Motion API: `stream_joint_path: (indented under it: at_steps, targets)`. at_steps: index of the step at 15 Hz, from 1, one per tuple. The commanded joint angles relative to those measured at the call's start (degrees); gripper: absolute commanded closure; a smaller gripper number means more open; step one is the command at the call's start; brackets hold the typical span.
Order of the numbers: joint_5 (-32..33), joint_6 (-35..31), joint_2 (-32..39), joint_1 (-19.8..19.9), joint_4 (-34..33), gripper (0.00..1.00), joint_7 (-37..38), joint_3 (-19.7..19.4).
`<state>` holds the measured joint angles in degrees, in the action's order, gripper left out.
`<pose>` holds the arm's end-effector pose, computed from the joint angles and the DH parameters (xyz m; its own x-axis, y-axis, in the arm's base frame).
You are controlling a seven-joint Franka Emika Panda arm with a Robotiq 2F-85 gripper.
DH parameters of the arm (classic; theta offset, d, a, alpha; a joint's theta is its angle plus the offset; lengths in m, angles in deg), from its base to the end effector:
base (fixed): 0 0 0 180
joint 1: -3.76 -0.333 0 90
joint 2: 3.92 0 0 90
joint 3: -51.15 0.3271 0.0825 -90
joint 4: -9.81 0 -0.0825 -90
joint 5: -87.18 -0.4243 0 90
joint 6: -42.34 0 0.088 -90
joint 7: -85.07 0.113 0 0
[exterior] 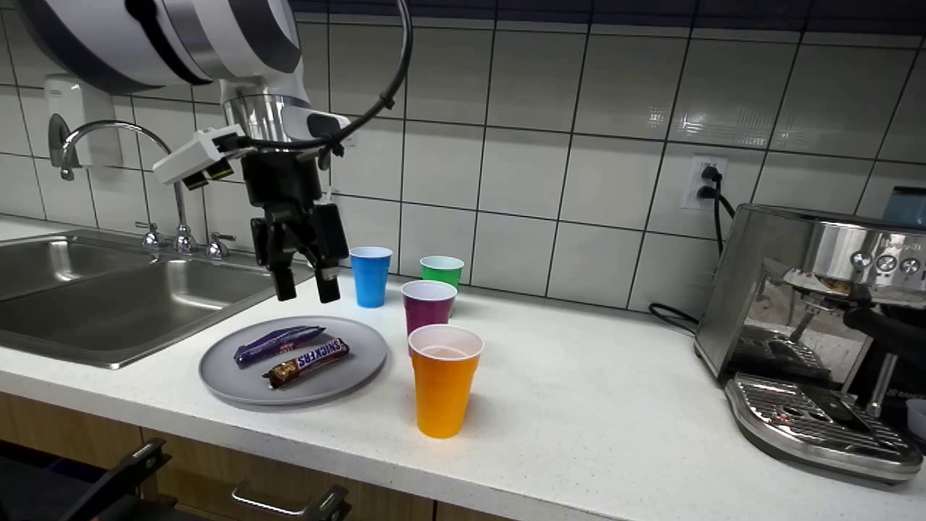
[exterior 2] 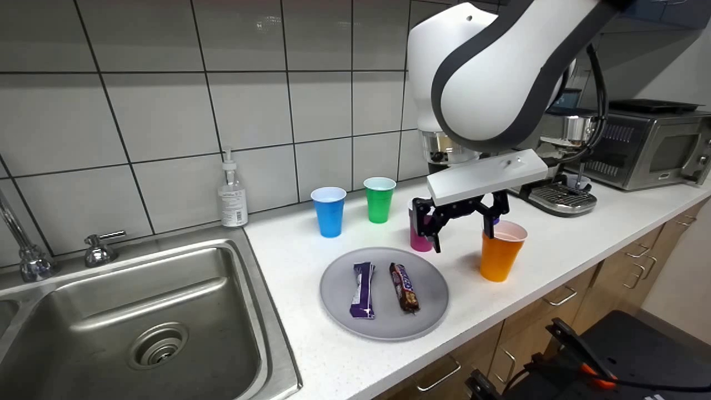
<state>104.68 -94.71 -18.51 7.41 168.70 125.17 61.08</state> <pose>0.3839 0.0327 0.2499 0.9365 -0.3502 0.0175 -0.3418 -0.9009 0.2675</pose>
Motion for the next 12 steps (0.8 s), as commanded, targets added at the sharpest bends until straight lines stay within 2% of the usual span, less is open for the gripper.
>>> stream_joint_path:
  at_steps: [1, 6, 12]
  targets:
    - [0.0, -3.6, 4.8, -0.1, -0.7, 0.00, -2.3, -1.6]
    - [-0.8, -12.4, 10.8, -0.5, -1.4, 0.00, -5.0, -3.9]
    - [-1.8, -21.1, 16.5, -2.5, -1.6, 0.00, -3.8, -5.1]
